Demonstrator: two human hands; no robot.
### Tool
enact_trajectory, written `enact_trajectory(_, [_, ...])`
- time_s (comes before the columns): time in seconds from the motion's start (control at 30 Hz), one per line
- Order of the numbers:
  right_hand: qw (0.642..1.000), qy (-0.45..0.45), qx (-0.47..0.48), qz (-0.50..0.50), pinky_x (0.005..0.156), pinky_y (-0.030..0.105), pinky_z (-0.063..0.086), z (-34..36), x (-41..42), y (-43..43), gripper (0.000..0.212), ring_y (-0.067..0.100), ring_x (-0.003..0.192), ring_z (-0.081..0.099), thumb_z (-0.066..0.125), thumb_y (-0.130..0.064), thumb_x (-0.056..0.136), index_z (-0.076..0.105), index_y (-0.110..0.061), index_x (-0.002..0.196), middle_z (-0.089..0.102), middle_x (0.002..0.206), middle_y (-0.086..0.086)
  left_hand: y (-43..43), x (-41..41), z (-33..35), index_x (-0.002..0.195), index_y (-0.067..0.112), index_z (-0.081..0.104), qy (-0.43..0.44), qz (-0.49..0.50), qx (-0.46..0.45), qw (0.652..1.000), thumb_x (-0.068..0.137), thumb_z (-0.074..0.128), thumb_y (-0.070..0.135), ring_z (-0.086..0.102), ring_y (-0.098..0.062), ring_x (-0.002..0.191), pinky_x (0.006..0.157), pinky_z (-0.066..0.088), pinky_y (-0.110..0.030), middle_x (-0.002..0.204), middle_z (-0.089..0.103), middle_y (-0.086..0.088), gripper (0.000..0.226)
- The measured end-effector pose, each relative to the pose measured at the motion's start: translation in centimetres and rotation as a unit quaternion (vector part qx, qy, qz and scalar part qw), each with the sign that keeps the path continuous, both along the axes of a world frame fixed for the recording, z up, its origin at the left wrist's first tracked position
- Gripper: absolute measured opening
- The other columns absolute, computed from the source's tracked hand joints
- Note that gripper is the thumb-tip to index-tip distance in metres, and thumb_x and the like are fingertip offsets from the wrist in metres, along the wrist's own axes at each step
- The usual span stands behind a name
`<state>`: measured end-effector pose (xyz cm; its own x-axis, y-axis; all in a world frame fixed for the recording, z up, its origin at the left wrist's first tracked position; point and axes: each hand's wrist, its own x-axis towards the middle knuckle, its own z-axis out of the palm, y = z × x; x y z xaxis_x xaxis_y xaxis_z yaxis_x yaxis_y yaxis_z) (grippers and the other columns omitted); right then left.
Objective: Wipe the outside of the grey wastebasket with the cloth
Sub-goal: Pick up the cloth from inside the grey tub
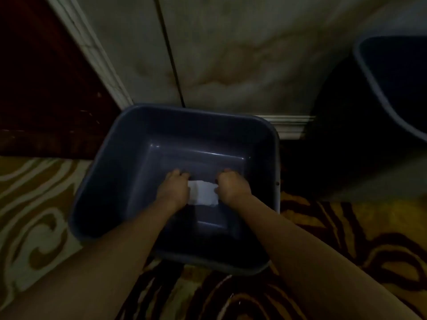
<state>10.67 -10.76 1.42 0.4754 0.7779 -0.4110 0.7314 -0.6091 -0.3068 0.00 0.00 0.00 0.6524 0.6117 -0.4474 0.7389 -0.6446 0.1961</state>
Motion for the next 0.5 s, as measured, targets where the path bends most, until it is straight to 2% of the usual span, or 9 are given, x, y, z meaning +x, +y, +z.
enact_trajectory(0.1, [1.0, -0.027, 0.006, -0.006, 0.088, 0.037, 0.047, -0.8, -0.2, 0.4, 0.029, 0.033, 0.112, 0.055, 0.056, -0.011, 0.089, 0.054, -0.002, 0.117, 0.054, 0.125, 0.019, 0.4, 0.3, -0.7, 0.131, 0.014, 0.047, -0.01, -0.005, 0.012, 1.0, 0.087, 0.045, 0.015, 0.043, -0.028, 0.124, 0.099, 0.042, -0.037, 0.135, 0.045, -0.012, 0.044])
enact_trajectory(0.23, [1.0, -0.029, -0.003, -0.002, 0.087, 0.038, 0.049, -0.7, -0.9, 0.6, 0.028, 0.032, 0.113, 0.055, 0.057, -0.008, 0.087, 0.056, -0.002, 0.115, 0.056, 0.124, 0.018, 0.5, 0.6, 0.0, 0.109, 0.013, 0.06, 0.004, 0.002, -0.038, 0.999, 0.083, 0.053, 0.018, 0.058, -0.028, 0.109, 0.086, 0.049, -0.036, 0.122, 0.06, -0.012, 0.028])
enact_trajectory(0.3, [0.999, -0.019, 0.007, -0.025, 0.088, 0.038, 0.049, 0.1, -0.7, 0.4, 0.027, 0.032, 0.112, 0.056, 0.058, -0.007, 0.086, 0.057, -0.002, 0.113, 0.058, 0.122, 0.019, 0.8, 0.9, 1.0, 0.101, 0.01, 0.067, -0.021, 0.014, -0.041, 0.999, 0.081, 0.058, 0.019, 0.062, -0.026, 0.102, 0.08, 0.049, -0.031, 0.113, 0.066, -0.012, 0.024])
enact_trajectory(0.37, [0.994, 0.047, 0.042, -0.091, 0.088, 0.04, 0.049, 1.3, 0.1, -0.1, 0.026, 0.035, 0.11, 0.057, 0.055, -0.007, 0.087, 0.056, -0.001, 0.112, 0.06, 0.12, 0.021, 0.9, 1.5, 2.1, 0.094, 0.007, 0.068, -0.074, 0.051, -0.08, 0.993, 0.08, 0.063, 0.018, 0.061, -0.019, 0.086, 0.068, 0.045, -0.026, 0.094, 0.068, -0.008, 0.018])
enact_trajectory(0.43, [0.98, 0.094, 0.094, -0.146, 0.088, 0.041, 0.05, 3.1, 1.2, -0.8, 0.023, 0.036, 0.107, 0.058, 0.052, -0.008, 0.088, 0.054, -0.002, 0.111, 0.061, 0.117, 0.022, 0.7, 2.3, 3.6, 0.079, 0.008, 0.064, -0.133, 0.094, -0.14, 0.977, 0.079, 0.065, 0.012, 0.058, -0.014, 0.065, 0.054, 0.042, -0.023, 0.072, 0.061, -0.006, 0.004])
enact_trajectory(0.5, [0.967, 0.109, 0.143, -0.179, 0.09, 0.042, 0.05, 5.0, 2.4, -1.8, 0.024, 0.035, 0.105, 0.058, 0.052, -0.009, 0.089, 0.053, -0.003, 0.112, 0.06, 0.115, 0.021, 0.3, 3.2, 5.3, 0.067, 0.013, 0.054, -0.183, 0.114, -0.199, 0.956, 0.079, 0.065, 0.005, 0.055, -0.004, 0.038, 0.041, 0.043, -0.016, 0.063, 0.056, -0.007, 0.018])
